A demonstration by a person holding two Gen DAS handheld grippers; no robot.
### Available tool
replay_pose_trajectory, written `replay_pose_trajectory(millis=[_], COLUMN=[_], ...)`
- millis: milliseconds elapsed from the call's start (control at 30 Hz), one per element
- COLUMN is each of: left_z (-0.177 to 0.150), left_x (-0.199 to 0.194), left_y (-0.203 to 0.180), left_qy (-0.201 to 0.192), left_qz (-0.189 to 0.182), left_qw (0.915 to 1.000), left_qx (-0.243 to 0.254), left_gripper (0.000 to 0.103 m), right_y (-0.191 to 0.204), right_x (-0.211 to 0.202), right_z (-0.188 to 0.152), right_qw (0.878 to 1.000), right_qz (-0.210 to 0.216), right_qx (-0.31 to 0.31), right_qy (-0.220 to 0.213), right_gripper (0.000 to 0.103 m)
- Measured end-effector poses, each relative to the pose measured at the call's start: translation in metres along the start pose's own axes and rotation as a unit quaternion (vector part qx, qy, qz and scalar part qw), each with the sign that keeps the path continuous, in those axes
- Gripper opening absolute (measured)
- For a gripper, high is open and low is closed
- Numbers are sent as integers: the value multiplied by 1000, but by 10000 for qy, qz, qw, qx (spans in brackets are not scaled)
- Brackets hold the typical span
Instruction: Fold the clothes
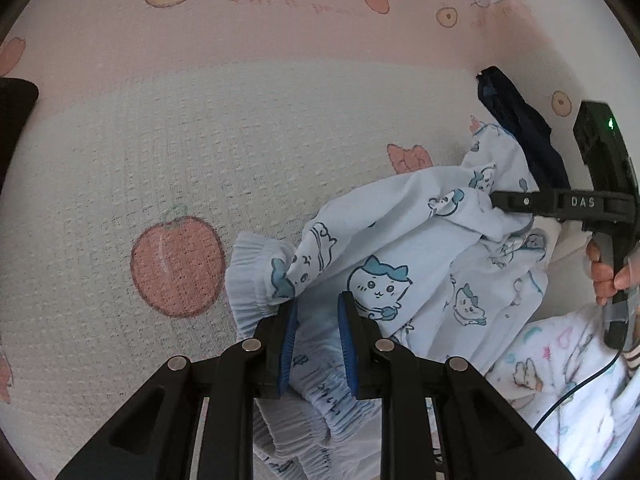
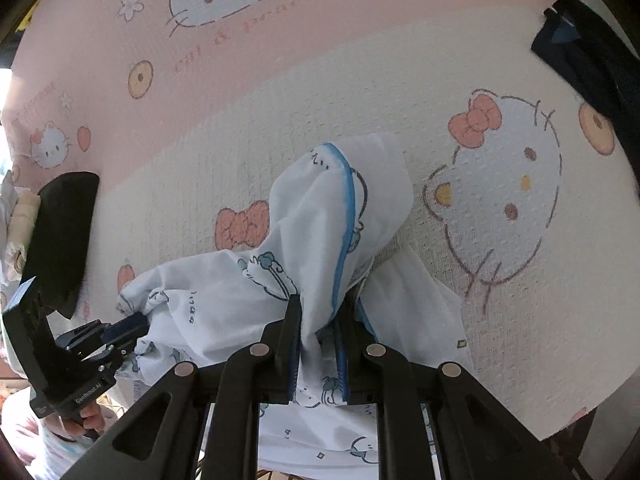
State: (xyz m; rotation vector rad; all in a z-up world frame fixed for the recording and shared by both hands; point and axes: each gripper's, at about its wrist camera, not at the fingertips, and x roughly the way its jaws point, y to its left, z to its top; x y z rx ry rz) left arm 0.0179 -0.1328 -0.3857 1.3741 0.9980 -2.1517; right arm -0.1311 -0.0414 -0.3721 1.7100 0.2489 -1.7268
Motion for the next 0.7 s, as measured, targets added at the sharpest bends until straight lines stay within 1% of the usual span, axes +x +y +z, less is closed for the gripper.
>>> replay_pose_trajectory(millis=[133,167,300,333,400,433,467,533,600,700], left_z=[2,3,6,8,13,15,17,21,25,32], left_x=[-5,-7,-20,-20,-19,-19,-18,-18,-17,-16], left_y=[6,7,15,18,23,26,29,34,40,48], left_qy=[5,7,3,-4,-17,-24,-31,-45,-59,-80], left_qz=[-165,-204,-300,-326,-377,-402,-428,-479,-530,-605], left_qw=[9996,9994,9985,9981,9971,9965,9958,9944,9927,9897], left_qx=[-231,-286,-449,-520,-661,-732,-803,-944,-1085,-1296], left_gripper=[18,18,19,19,37,67,85,85,85,85], right_y=[4,6,17,18,17,15,12,5,0,6], right_x=[-5,-9,-29,-34,-36,-34,-30,-22,-15,5], right_z=[-3,-4,-10,-11,-17,-19,-20,-20,-22,-14], right_qw=[10000,9999,9967,9961,9964,9969,9973,9982,9989,9993], right_qz=[-60,-82,-390,-380,-218,-207,-237,-306,-250,-302], right_qx=[-20,-29,-196,-243,-188,-134,-85,-1,75,115], right_qy=[-67,-140,-681,-764,-802,-751,-687,-519,-389,-191], right_gripper=[14,14,14,14,14,14,14,14,14,14])
